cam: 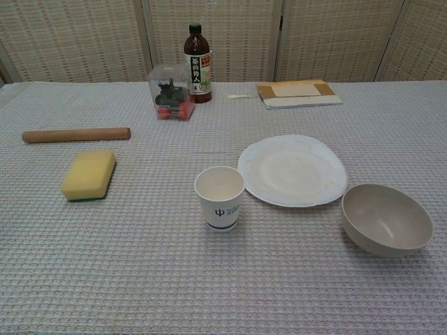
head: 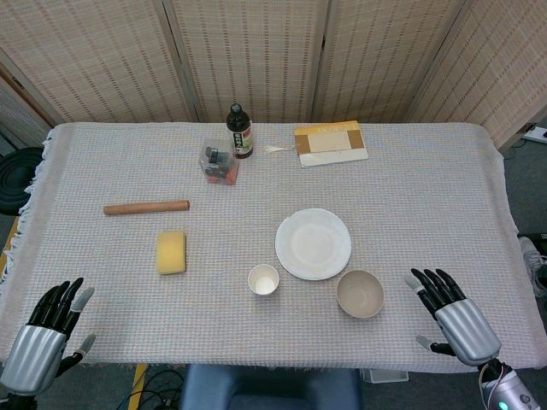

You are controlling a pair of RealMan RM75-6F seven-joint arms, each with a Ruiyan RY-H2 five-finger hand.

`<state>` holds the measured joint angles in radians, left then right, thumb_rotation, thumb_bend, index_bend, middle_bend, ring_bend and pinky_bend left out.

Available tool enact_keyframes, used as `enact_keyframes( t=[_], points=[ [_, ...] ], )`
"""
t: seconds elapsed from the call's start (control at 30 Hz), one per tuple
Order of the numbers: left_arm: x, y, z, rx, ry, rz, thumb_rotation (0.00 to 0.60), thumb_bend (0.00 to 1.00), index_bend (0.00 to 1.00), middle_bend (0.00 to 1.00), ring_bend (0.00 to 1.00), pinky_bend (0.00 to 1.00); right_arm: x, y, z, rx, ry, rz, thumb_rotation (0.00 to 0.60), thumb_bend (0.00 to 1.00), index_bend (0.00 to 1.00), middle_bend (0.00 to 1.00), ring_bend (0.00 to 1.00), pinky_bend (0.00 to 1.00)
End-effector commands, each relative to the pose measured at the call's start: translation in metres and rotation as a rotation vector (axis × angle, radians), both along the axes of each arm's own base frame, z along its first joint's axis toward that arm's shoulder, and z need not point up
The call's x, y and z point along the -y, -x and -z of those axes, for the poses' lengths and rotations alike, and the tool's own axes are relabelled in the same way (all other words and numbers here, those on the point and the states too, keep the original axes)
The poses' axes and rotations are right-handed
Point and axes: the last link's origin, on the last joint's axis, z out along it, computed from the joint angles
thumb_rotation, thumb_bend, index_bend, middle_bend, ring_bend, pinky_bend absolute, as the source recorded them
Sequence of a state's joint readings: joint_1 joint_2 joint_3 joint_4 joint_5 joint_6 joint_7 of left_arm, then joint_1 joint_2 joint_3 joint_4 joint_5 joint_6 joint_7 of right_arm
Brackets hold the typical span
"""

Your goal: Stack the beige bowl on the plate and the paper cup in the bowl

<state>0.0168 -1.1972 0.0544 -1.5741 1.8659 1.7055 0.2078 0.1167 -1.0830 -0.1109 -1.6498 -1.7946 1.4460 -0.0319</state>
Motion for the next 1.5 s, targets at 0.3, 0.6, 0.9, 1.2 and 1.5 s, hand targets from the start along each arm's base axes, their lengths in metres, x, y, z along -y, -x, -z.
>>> enact_keyframes(
  t=[0.3,0.6,0.9,1.2,1.5],
  points=[
    [0.004,-0.002,-0.001,0.002,-0.007,0.013,0.6,0.31,0.06,0.01,0.01,0.15,-0.001,0.0,-0.001,0.003,-0.002,0.01,0.6,0.06,0.0,0.0,0.0,0.0],
    [0.004,0.0,-0.001,-0.007,-0.008,0.002,0.6,0.31,0.06,0.01,0.01,0.15,0.01,-0.017,0.003,0.057,-0.201,0.023,0.6,0.07,0.0,0.0,0.0,0.0],
    [0.002,0.006,-0.007,-0.007,-0.043,-0.04,0.6,0.31,0.06,0.01,0.01,0.15,0.067,-0.04,0.015,-0.012,-0.319,0.062,0.6,0.07,0.0,0.0,0.0,0.0],
    [0.005,0.006,-0.006,-0.012,-0.046,-0.042,0.6,0.31,0.06,0.01,0.01,0.15,0.087,-0.052,0.038,-0.023,-0.399,0.08,0.6,0.07,0.0,0.0,0.0,0.0],
    [0.005,0.004,-0.008,-0.002,-0.049,-0.025,0.6,0.31,0.06,0.01,0.01,0.15,0.093,-0.052,0.051,-0.005,-0.42,0.104,0.6,0.07,0.0,0.0,0.0,0.0]
  ],
)
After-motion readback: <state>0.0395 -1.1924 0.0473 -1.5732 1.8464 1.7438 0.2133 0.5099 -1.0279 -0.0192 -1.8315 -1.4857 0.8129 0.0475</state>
